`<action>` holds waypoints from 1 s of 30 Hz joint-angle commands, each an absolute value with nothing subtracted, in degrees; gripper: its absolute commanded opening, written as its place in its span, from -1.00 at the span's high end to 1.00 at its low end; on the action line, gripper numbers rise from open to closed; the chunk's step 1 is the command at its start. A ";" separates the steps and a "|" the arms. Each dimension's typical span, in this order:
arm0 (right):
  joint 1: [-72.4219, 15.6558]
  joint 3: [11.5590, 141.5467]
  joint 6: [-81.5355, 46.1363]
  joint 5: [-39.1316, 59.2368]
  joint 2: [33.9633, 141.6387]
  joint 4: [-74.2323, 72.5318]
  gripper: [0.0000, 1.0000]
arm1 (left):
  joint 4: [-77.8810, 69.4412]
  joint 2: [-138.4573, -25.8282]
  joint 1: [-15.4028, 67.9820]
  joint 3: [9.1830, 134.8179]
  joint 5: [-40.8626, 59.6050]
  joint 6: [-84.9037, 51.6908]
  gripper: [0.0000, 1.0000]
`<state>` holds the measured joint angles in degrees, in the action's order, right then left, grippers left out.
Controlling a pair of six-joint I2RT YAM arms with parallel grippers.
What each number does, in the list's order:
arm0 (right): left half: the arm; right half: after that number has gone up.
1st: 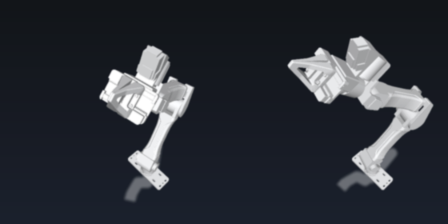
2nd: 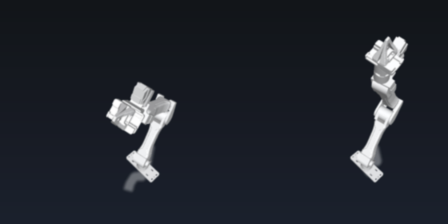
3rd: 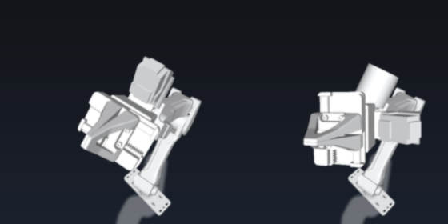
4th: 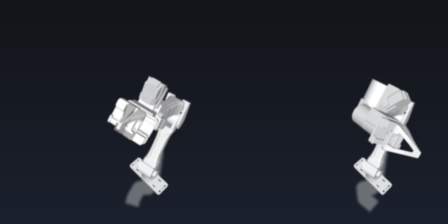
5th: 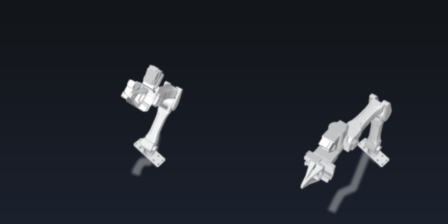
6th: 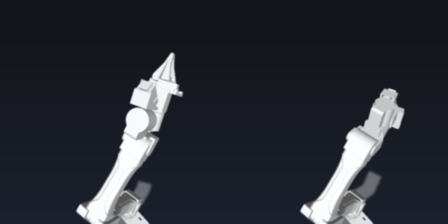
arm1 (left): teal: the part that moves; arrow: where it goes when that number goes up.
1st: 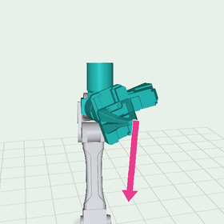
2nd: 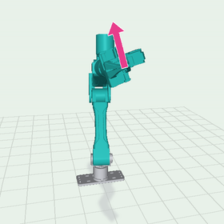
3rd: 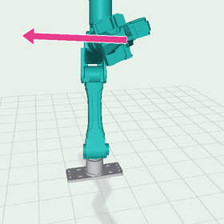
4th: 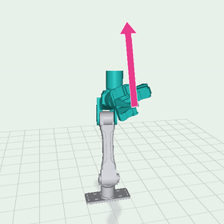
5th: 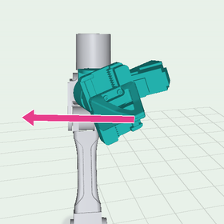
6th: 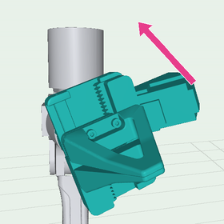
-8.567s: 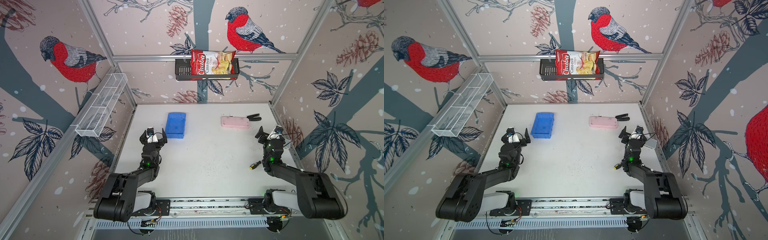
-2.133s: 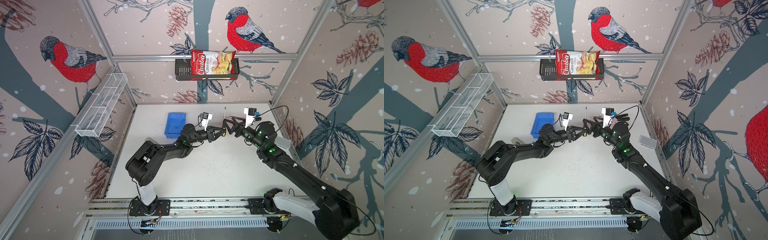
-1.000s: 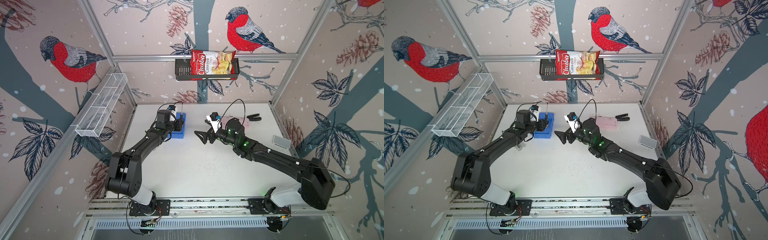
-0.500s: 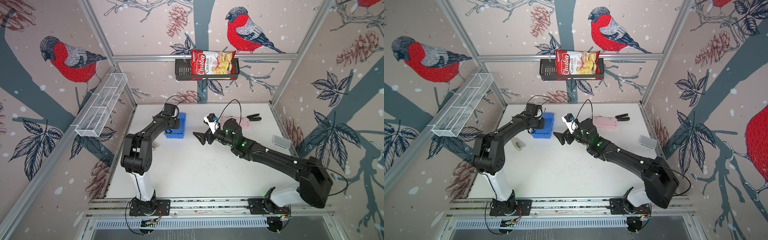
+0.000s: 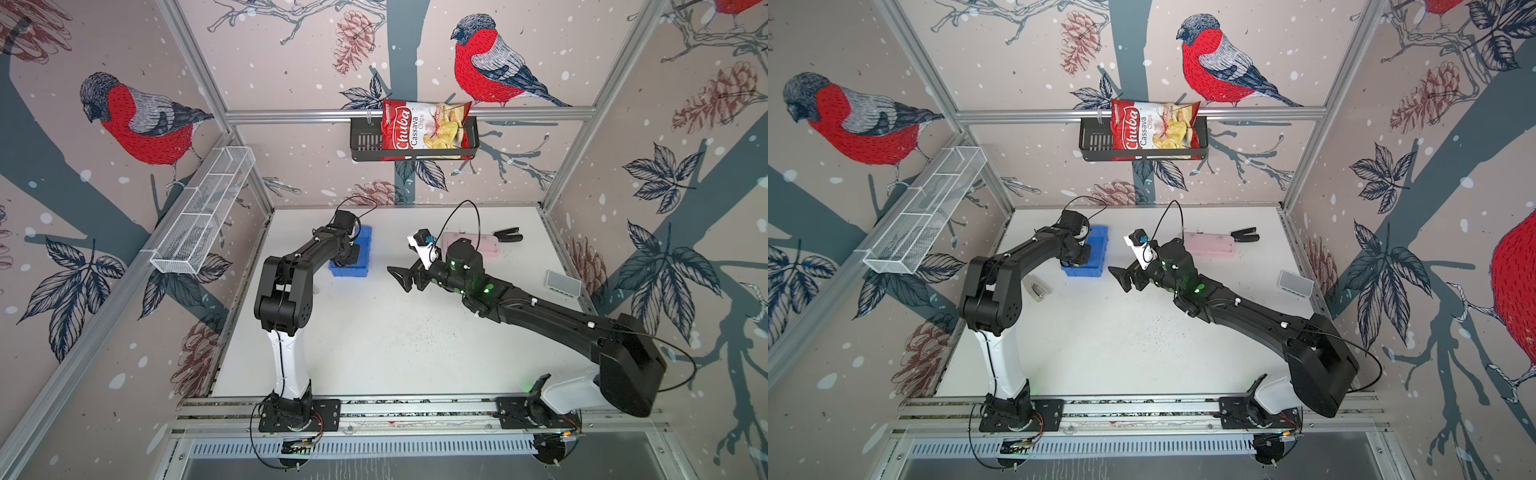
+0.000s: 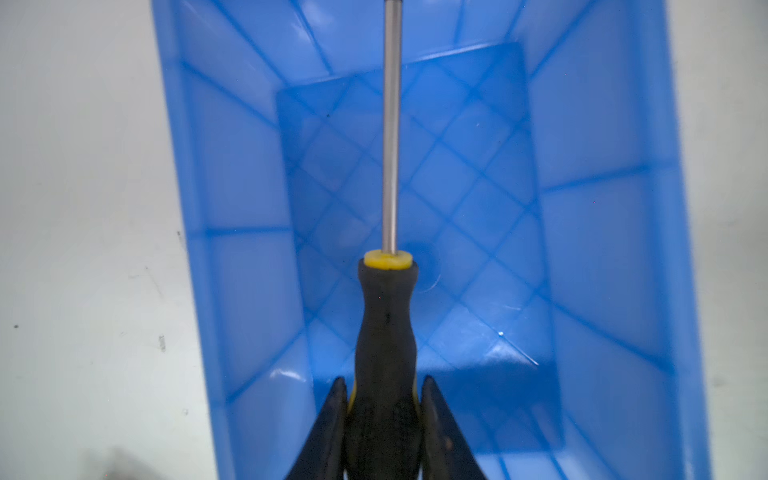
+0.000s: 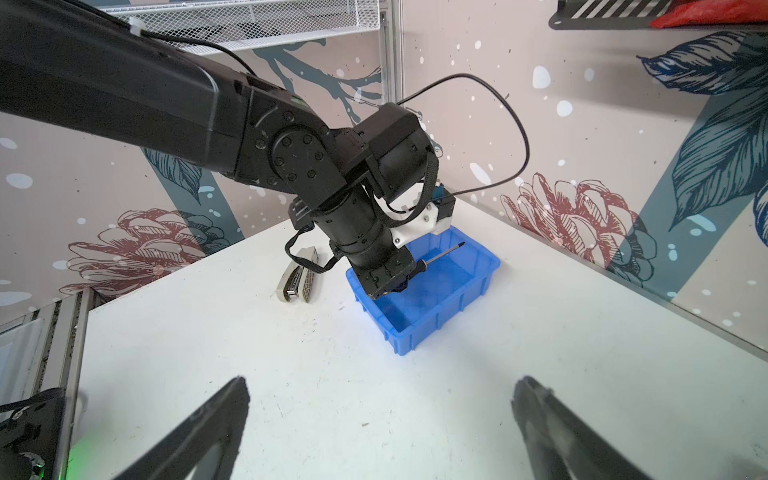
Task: Put the screwdriver in the bin
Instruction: 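Lower the screwdriver into the blue bin and open the left gripper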
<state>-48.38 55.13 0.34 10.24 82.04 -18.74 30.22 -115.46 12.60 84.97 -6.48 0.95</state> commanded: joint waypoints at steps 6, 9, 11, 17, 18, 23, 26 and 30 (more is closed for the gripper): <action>-48.77 55.54 1.76 9.73 82.49 -17.59 -0.99 | 31.90 -117.49 12.51 86.53 -8.20 1.67 0.87; -48.69 55.63 1.85 9.48 82.44 -17.28 -0.99 | 31.73 -117.69 12.56 86.48 -8.53 1.84 0.74; -48.77 55.55 1.85 9.00 82.20 -16.86 -0.99 | 31.66 -117.52 12.57 86.53 -8.82 1.93 0.59; -48.67 54.63 1.56 7.40 80.96 -16.67 -0.99 | 30.81 -115.22 12.71 86.60 -9.07 1.55 0.12; -48.60 54.47 1.43 6.89 80.79 -16.75 -1.00 | 30.39 -114.42 12.72 86.49 -8.91 1.16 0.06; -47.87 53.29 0.21 5.46 79.56 -17.95 -0.99 | 29.78 -110.54 12.83 86.88 -6.97 0.01 -0.19; -46.81 52.43 -0.60 4.82 78.29 -18.84 -0.99 | 29.53 -107.59 12.98 86.75 -6.12 -0.26 -0.36; -43.92 50.65 -2.99 3.12 76.20 -20.19 -0.99 | 28.15 -102.61 13.12 85.06 -4.84 -1.31 -0.57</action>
<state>-45.25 51.55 -0.23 5.48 77.47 -17.17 29.87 -105.25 12.95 85.97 -6.39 -0.05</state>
